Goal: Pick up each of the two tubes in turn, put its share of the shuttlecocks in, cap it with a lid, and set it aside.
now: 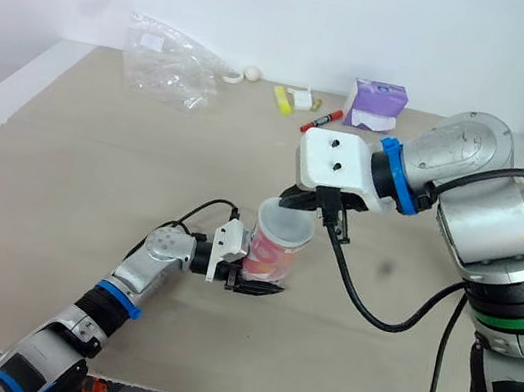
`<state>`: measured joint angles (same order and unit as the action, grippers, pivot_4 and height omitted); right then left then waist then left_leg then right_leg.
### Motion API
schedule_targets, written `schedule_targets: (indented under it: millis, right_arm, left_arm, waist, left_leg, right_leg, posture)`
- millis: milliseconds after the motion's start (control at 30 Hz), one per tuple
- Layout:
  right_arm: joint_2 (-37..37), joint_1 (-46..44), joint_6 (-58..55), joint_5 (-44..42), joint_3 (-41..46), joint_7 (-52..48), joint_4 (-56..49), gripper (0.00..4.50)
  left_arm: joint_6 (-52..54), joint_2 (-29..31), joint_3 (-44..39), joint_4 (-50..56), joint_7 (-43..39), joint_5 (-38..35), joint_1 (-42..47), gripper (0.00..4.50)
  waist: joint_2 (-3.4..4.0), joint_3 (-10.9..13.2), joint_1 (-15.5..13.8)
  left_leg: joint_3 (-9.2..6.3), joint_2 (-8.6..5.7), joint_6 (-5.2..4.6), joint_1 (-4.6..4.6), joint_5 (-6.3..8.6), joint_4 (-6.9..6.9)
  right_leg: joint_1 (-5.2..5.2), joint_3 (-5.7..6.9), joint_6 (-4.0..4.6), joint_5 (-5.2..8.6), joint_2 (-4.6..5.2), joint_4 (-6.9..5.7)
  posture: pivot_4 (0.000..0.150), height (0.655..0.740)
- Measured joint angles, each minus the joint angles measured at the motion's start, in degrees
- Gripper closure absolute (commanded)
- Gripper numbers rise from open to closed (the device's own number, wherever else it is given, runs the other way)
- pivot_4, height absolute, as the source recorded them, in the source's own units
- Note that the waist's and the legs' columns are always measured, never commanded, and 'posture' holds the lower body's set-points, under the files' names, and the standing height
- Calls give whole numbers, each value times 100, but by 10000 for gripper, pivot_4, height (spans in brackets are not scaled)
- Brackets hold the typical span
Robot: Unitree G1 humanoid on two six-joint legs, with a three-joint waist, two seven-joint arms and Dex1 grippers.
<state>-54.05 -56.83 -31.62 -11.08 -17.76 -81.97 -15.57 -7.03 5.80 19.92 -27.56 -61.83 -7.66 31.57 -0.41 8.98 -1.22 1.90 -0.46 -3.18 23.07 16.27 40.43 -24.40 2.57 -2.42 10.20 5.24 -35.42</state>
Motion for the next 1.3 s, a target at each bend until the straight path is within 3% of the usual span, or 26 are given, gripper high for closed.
schedule_targets:
  millis: [1300]
  right_arm:
    - [-86,12,400,185,3,-34,113,44737]
  left_arm:
    - [114,5,22,112,-1,6,-45,15379]
  waist:
    - [0,0,0]
  left_leg:
    - [-4,0,3,1,2,-2]
  right_leg:
    - [0,8,7,8,1,0]
  posture:
    - [1500,7400]
